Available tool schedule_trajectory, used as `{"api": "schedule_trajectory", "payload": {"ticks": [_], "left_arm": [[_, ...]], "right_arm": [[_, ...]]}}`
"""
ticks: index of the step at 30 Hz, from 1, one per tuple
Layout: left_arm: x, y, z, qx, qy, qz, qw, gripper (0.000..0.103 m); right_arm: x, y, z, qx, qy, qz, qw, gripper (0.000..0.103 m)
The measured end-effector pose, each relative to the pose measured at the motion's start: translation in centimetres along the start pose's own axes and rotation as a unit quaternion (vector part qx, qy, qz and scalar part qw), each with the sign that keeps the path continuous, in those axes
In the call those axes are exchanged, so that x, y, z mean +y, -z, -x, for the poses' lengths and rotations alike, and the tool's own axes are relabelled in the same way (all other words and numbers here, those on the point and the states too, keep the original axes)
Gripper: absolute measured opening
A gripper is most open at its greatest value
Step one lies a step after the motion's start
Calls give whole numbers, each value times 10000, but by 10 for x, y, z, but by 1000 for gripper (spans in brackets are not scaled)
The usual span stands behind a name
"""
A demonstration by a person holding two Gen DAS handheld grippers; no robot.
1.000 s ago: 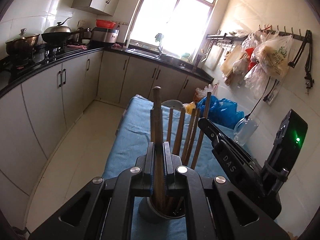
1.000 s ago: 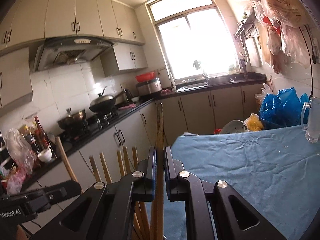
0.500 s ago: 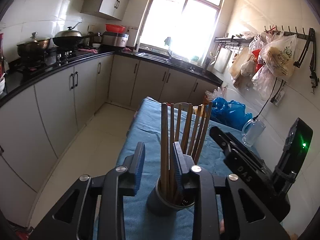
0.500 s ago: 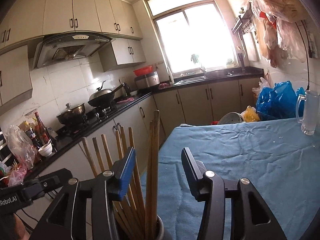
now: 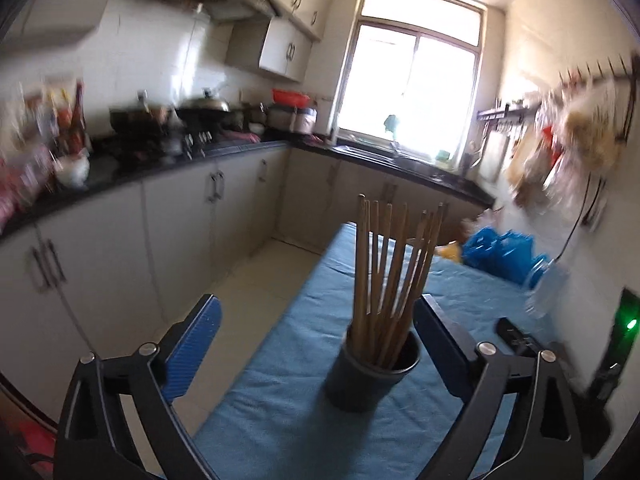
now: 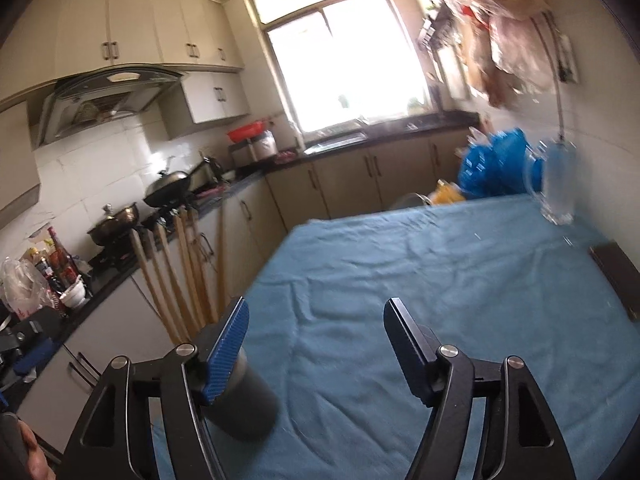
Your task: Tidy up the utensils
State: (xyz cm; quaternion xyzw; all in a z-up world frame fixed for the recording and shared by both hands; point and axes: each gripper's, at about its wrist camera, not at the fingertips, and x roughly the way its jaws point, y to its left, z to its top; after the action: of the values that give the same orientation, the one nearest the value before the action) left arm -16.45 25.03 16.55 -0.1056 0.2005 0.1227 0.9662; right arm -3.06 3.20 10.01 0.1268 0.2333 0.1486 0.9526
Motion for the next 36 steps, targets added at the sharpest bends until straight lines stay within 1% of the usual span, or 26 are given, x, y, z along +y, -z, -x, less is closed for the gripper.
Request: {"api": "schedule_trajectory", "payload": {"ticks": [1,3,8,11,13,15,20,30,36], "left_arm": [[-7,4,3,11,-137,-176,9998,102],[-22,12,7,79,-318,-521,9981,102],[-41,29,18,-82,-580,-803,9951,102],[-52,38,17,-1,-690,-982,9928,102],[-56,44,17,124,-587,-1023,9929,102],[-60,50,13,346,-431,-1005,9934,102],[-72,60,11,618,-350,-1081,9916,102],[-71,67,6,842,-242,-965,9915,102],[-66,71,3,871,-284,-913,9916,102]], "right_arm": [[-8,5,3,44,50,-89,9999,74],[-21,13,11,103,144,-214,9996,74],[-38,29,29,171,371,-251,9988,74],[-46,38,41,198,520,-130,9984,74],[-47,41,46,204,573,-82,9981,74],[-50,45,53,202,601,-53,9980,75],[-55,46,63,206,776,45,9968,76],[-58,53,66,309,848,67,9959,77],[-51,54,67,246,901,241,9953,78]]}}
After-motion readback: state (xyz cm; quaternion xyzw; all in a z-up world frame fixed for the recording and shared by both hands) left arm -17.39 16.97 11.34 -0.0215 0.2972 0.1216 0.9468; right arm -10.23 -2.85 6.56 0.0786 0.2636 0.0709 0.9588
